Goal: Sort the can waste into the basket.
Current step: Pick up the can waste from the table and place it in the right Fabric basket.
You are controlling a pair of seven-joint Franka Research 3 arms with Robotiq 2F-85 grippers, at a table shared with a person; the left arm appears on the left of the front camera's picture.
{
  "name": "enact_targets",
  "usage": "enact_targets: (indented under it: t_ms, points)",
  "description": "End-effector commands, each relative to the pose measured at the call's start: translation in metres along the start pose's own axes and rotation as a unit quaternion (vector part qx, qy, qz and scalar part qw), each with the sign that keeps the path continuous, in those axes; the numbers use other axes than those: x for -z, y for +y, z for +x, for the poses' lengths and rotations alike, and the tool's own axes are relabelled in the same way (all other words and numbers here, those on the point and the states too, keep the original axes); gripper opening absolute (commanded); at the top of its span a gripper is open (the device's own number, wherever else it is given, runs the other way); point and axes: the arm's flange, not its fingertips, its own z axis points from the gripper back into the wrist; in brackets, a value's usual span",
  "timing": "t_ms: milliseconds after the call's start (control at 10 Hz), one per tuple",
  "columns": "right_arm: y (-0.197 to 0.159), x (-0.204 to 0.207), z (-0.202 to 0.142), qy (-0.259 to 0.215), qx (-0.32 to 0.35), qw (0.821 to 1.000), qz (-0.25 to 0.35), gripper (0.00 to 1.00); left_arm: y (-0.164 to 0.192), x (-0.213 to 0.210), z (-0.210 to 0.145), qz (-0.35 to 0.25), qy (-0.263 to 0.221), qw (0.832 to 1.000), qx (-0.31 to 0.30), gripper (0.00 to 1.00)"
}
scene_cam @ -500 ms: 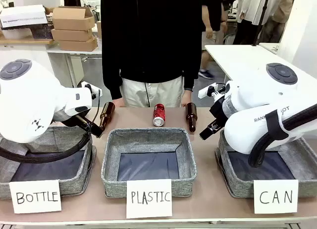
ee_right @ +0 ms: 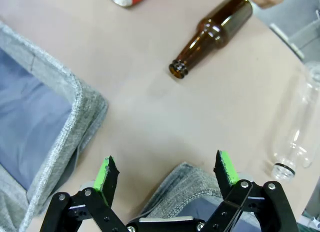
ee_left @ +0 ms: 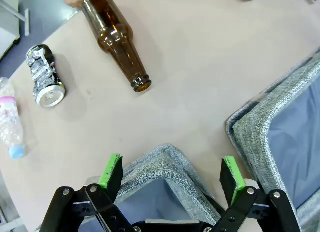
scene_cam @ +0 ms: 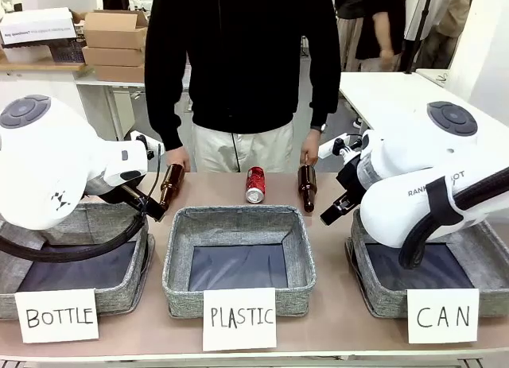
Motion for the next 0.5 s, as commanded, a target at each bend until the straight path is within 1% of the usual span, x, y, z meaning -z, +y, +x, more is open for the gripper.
enact_targets:
  t_ms: [0,300,400]
  points:
    - [0.000,0.000,0.000,-0.001,0.000,1.000,0.000,1.00,0.000,0.000,0.000,0.000,0.000,1.000,0.000,1.00]
    - [0.000,0.000,0.000,0.000,0.000,1.000,0.000,1.00,0.000,0.000,0.000,0.000,0.000,1.000,0.000,1.00]
    - [-0.005,-0.030,0.010,-0.014,-0.009,1.000,0.017,1.00,0.009,-0.027,0.012,-0.011,-0.001,1.000,0.001,1.00]
